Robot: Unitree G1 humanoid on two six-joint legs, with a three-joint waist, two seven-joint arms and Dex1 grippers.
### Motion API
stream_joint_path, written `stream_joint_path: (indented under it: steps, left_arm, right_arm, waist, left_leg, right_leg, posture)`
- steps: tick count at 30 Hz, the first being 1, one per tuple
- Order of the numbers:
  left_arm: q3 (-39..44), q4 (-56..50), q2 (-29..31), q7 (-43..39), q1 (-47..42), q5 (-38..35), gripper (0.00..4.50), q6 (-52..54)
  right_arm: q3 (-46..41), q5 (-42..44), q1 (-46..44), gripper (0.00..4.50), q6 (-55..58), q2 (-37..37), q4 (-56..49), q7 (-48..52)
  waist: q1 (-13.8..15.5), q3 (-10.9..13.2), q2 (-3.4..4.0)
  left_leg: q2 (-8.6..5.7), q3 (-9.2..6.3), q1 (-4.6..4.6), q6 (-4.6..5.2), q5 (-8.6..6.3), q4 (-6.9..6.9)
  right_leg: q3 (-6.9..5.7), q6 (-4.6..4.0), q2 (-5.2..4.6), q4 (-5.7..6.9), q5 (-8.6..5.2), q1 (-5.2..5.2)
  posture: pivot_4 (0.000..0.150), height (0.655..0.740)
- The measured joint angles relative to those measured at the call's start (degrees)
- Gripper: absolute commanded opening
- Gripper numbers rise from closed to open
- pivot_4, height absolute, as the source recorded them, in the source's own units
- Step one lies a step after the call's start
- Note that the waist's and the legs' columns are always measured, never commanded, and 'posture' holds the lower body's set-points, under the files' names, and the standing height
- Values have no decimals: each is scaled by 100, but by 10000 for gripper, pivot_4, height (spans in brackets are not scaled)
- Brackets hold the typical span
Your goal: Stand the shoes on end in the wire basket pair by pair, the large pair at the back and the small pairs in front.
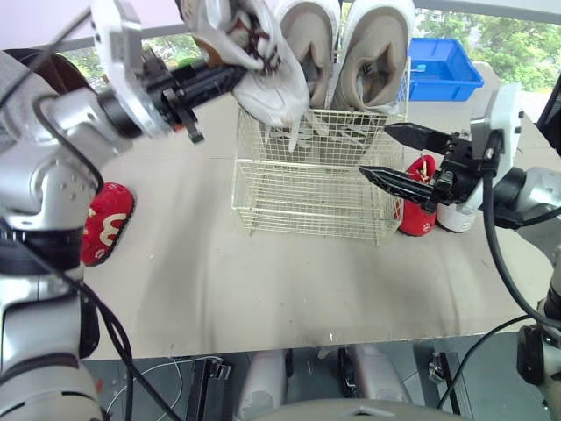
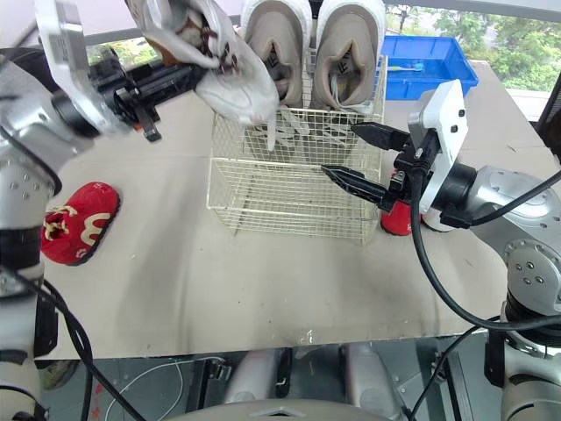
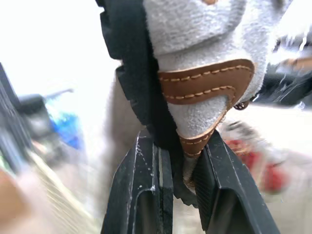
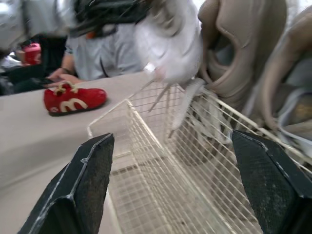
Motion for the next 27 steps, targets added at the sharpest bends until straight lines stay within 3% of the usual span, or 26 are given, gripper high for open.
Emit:
stream_joint_path:
  steps: [1, 8, 15, 19, 27]
  left_arm:
    - [-182, 600, -138, -544, -245, 461, 3282, -434]
    - [-404, 2013, -707, -1788, -905, 1450, 3282, -1541]
    - [-393, 3092, -1116, -2456, -1300, 2035, 3282, -2128]
    - [-352, 3226, -1133, -2669, -1493, 2155, 3282, -2105]
    - [-405, 3202, -1119, -3150, -1054, 2489, 3282, -1938]
  right_arm:
    - [20, 1, 90, 36989, -60, -2, -36, -47]
    - [-100, 182, 531, 36989, -285, -252, -337, -146]
    - [-449, 292, 1143, 36989, -463, -644, -506, -164]
    - [-433, 339, 1186, 36989, -570, -670, -535, -255]
    - [-376, 360, 1236, 36989, -686, -770, -531, -326]
  waist:
    - [-4, 0, 0]
    - [18, 0, -1]
    - [5, 0, -6]
    - [-10, -1, -5]
    - [-3, -1, -6]
  left_leg:
    - [4, -1, -4, 0, 0, -1]
    - [11, -17, -26, 1, 0, 5]
    - [10, -19, -29, 2, 0, 16]
    - [11, -19, -27, 2, 0, 16]
    - [13, -26, -32, 1, 0, 16]
  right_leg:
    - [-2, 0, 1, 0, 0, -2]
    - [-20, 0, 3, -1, 0, -13]
    - [-18, 2, 3, 3, 2, -11]
    - [-16, 2, 3, 8, 1, -12]
    - [-25, 2, 3, 13, 1, -15]
  posture:
    - [1500, 7400]
    - [1500, 7400]
    - [1500, 7400]
    - [1500, 7400]
    - [1500, 7400]
